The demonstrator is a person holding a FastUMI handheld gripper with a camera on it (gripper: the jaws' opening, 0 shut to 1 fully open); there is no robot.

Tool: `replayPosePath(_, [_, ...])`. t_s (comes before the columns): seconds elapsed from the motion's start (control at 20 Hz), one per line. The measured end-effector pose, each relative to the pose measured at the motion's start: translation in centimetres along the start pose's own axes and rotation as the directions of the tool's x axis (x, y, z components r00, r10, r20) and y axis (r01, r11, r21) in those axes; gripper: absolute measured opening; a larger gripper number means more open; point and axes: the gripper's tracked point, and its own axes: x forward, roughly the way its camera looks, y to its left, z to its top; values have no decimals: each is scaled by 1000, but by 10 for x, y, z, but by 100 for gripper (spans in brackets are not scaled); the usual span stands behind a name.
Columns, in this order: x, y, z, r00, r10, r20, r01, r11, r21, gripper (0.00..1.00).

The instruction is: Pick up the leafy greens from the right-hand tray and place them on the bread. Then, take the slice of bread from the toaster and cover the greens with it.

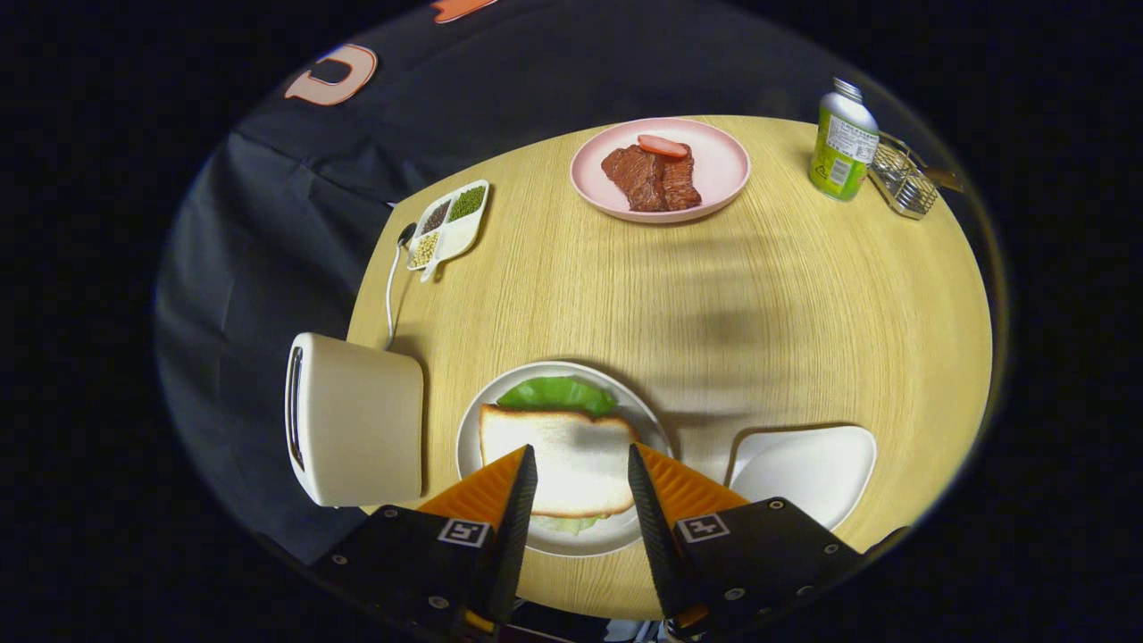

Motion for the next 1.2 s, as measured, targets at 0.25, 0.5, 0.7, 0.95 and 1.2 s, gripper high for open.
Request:
replayPosePath(0.25, [-30,-2,13,995,-54,87,55,998,-12,87])
replayPosePath(0.5, [-97,1,39,961,-113,252,126,992,-33,99])
replayPosePath(0.7, [-170,6,62,892,-139,430,182,981,-61,99])
replayPosePath(0.95, [-256,12,69,763,-142,631,241,968,-72,98])
replayPosePath(1.2, [-298,9,52,656,-155,739,265,964,-33,99])
